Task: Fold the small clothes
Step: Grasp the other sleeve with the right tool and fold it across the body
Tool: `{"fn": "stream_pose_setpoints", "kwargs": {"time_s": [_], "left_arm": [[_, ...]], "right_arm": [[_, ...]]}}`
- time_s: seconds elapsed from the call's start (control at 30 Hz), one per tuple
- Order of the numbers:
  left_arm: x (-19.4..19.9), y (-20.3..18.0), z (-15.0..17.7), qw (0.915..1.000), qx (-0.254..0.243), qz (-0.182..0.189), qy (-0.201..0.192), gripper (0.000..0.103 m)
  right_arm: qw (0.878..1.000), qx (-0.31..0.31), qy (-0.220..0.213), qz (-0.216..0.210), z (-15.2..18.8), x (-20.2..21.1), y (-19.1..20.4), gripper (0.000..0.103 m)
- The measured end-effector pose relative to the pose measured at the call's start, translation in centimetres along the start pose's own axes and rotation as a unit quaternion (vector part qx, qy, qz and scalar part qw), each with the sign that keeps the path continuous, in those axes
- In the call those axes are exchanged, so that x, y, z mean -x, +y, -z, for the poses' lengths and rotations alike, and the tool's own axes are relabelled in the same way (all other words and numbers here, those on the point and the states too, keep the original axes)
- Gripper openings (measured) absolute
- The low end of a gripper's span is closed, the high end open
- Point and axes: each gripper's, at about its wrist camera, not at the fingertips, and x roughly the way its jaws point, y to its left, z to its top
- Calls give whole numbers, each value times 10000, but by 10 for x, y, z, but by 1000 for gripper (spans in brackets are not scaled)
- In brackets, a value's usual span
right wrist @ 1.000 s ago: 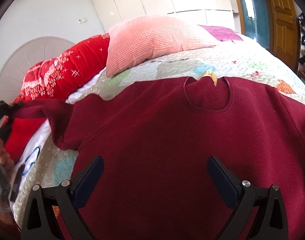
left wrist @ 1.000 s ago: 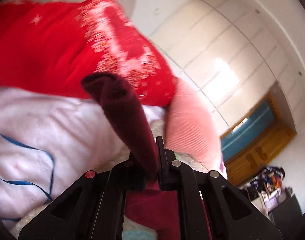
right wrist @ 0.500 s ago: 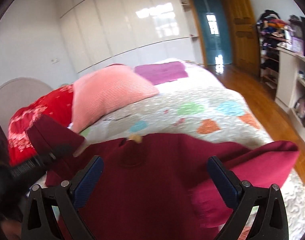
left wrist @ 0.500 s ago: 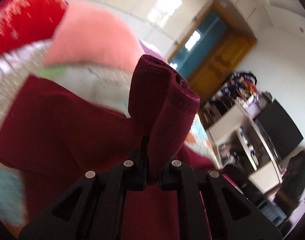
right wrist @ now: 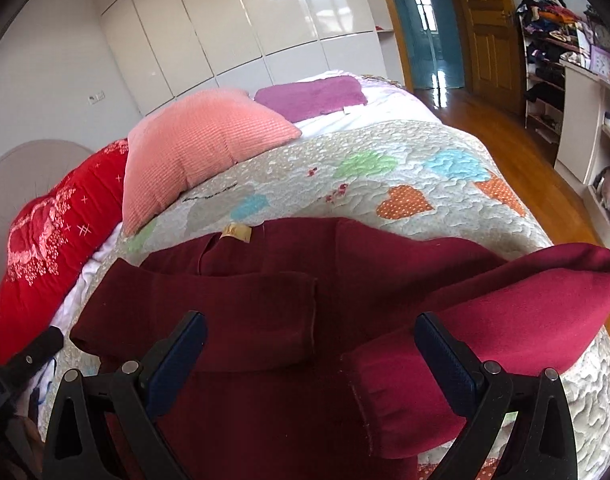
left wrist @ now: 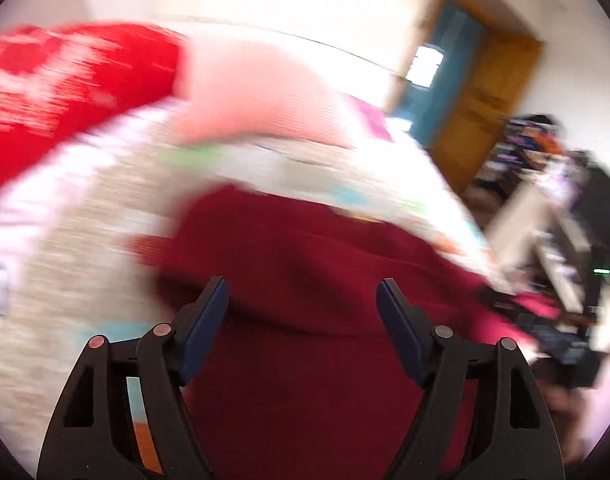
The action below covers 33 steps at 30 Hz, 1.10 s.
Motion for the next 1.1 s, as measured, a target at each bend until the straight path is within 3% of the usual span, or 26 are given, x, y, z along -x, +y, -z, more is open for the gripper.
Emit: {"fn": "stream_pose_setpoints", "kwargs": {"time_s": [0.07, 0.17, 0.23, 0.3, 0.33, 0.37, 0.4, 0.43, 0.53, 0.67, 0.77, 0.87, 0.93, 1.0, 1.07, 1.1], "left_arm": [[-11, 29, 7, 9987, 265, -434, 41, 77], [-33, 63, 13, 9955, 890, -219, 224, 77], [-46, 67, 21, 9938, 987, -282, 435, 77], [-54, 72, 22, 9940, 893, -357, 520, 77], [-54, 73, 21, 9942, 862, -406, 495, 77], [-57, 72, 21, 9942, 857, -439, 479, 77], [-57, 71, 22, 9942, 870, -416, 482, 77], [-59, 70, 22, 9941, 884, -368, 502, 77], [-63, 77, 27, 9944, 780, -416, 581, 77], [-72, 71, 31, 9935, 516, -692, 736, 77], [-72, 71, 31, 9938, 488, -702, 712, 77], [-73, 72, 31, 9930, 509, -746, 757, 77], [-70, 71, 30, 9930, 484, -740, 783, 77], [-54, 71, 25, 9947, 432, -742, 571, 77], [-37, 72, 19, 9958, 436, -762, 270, 77], [-30, 73, 15, 9959, 492, -748, 104, 77]], "right_arm": [[9994, 235, -19, 264, -1, -10, 4, 103], [9953, 782, -160, 551, -10, -29, 15, 103], [9917, 1064, 154, 699, -17, -58, 21, 103], [9905, 1133, 393, 665, -19, -83, 21, 93], [9905, 1150, 500, 564, -17, -90, 21, 64], [9895, 1182, 625, 547, -15, -97, 23, 49], [9893, 1239, 530, 567, -15, -94, 25, 45], [9896, 1312, 397, 429, -16, -86, 28, 6], [9892, 1433, -86, 282, -28, -51, 30, 5], [9797, 1661, -505, 1006, -44, -39, 24, 5], [9826, 1475, -223, 1107, -48, -56, 9, 5], [9763, 1555, 61, 1501, -43, -85, -1, 5], [9762, 1485, 368, 1539, -38, -95, -7, 5], [9785, 1354, 287, 1529, -37, -82, -8, 12], [9826, 1190, -66, 1422, -36, -53, -3, 35], [9848, 1173, -222, 1264, -36, -40, 3, 41]]}}
